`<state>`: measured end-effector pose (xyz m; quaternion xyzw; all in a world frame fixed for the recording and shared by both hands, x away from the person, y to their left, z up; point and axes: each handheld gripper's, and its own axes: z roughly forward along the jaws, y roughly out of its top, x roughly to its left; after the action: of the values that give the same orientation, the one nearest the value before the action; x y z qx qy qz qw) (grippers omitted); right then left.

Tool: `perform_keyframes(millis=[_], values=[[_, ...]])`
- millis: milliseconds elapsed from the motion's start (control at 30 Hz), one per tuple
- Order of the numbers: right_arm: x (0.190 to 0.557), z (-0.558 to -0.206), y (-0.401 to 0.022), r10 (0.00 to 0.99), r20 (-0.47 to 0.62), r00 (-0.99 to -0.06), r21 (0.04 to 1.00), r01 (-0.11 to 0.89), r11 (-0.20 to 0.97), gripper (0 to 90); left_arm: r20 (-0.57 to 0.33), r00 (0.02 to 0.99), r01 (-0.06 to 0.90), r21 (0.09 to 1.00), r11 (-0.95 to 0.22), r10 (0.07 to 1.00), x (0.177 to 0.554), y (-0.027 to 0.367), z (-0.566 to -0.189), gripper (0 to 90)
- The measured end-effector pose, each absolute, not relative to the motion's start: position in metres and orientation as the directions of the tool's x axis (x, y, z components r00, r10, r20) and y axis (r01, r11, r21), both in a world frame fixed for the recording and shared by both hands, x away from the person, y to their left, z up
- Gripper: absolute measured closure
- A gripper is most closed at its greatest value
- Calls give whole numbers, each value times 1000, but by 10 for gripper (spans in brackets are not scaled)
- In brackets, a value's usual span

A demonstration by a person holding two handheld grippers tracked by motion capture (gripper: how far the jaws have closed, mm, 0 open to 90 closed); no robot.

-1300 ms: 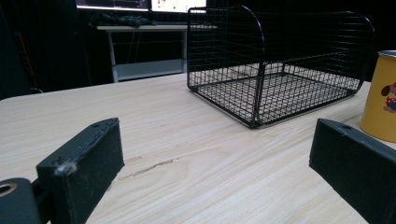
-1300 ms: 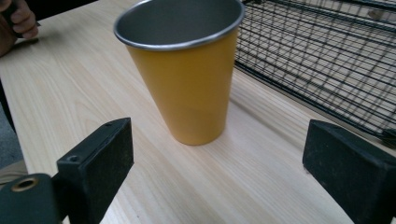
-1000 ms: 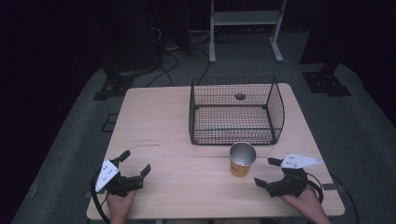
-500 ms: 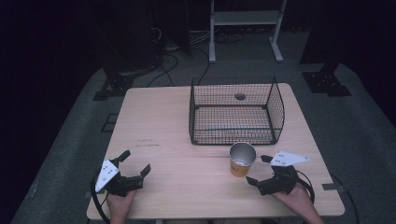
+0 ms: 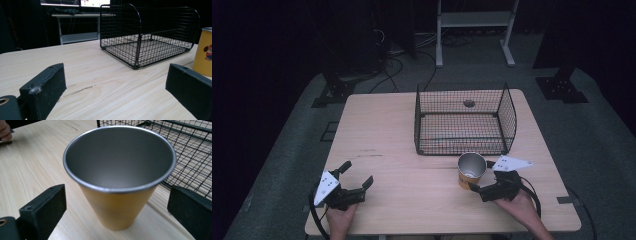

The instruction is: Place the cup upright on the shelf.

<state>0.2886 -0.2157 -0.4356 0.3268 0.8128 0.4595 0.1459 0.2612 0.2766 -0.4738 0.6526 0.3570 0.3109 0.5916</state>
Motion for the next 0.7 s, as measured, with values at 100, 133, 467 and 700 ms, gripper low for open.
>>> perform_keyframes(millis=[100, 133, 467, 700], values=[[291, -435, -212, 668, 56, -742, 841, 395, 369, 17, -16, 552, 98, 994, -45, 834, 261, 277, -474, 23], [293, -435, -212, 669, 55, -741, 840, 397, 371, 17, -16, 552, 98, 994, -46, 834, 261, 277, -474, 23], [301, -434, -205, 666, 60, -743, 840, 398, 368, 18, -17, 552, 98, 994, -44, 834, 261, 277, -474, 23], [306, -436, -206, 653, 92, -751, 841, 410, 353, 92, -17, 552, 98, 994, -44, 834, 261, 277, -474, 23]])
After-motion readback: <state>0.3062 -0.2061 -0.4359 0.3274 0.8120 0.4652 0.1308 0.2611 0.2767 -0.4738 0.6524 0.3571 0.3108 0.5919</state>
